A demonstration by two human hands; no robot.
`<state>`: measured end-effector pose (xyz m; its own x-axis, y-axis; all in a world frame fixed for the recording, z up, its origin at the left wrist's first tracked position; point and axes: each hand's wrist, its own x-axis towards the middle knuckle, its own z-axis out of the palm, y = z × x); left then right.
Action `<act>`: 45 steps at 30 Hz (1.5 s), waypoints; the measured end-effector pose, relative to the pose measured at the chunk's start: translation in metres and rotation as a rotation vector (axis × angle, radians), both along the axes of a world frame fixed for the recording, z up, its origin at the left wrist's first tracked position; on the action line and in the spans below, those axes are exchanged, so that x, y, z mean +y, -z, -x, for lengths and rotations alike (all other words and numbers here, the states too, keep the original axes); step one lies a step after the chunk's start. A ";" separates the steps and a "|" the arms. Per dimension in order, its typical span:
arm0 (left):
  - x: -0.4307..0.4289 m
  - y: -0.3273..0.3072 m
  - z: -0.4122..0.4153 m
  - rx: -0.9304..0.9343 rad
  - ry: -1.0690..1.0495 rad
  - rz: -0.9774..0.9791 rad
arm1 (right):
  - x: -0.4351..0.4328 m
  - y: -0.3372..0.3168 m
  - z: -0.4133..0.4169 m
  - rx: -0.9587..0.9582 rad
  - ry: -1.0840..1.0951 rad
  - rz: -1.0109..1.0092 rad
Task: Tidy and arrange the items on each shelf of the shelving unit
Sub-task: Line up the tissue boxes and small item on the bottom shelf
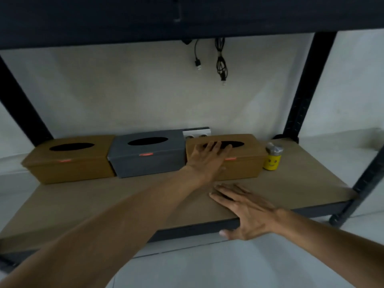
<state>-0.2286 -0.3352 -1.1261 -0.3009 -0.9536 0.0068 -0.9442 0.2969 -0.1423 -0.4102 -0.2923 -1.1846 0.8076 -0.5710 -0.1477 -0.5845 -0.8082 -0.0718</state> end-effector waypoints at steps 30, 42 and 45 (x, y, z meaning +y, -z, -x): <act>0.028 0.039 0.049 0.304 0.017 0.112 | -0.058 -0.014 0.061 -0.733 0.540 0.332; 0.048 0.084 0.092 0.291 0.015 -0.179 | -0.117 -0.004 0.062 -0.928 1.094 -0.102; 0.050 0.084 0.092 0.297 0.016 -0.172 | -0.128 0.001 0.059 -0.979 1.079 -0.127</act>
